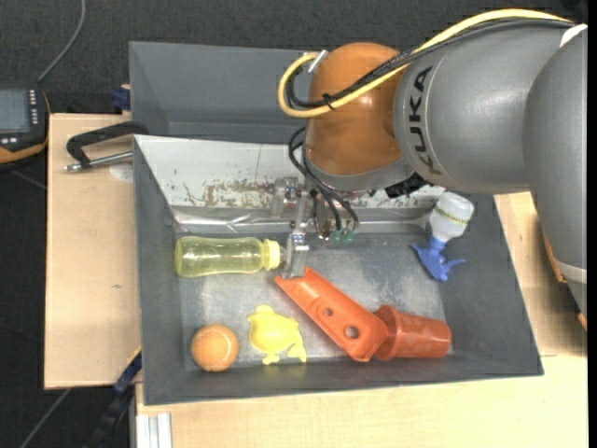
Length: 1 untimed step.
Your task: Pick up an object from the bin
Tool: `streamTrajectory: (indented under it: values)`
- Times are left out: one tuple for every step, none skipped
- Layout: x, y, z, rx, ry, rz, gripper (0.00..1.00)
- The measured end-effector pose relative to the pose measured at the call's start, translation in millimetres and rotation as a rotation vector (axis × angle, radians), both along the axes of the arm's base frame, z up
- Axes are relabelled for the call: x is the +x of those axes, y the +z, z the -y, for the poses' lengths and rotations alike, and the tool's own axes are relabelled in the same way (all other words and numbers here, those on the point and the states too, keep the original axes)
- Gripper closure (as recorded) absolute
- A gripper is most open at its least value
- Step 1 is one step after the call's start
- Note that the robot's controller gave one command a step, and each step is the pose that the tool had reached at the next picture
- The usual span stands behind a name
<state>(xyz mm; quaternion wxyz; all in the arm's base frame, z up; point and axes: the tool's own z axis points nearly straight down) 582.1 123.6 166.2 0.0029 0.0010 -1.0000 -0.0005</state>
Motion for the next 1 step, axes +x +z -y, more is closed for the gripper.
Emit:
streamTrajectory:
  values:
    - [1.6,5.2,0.6,0.001,-0.001,0.008,0.0]
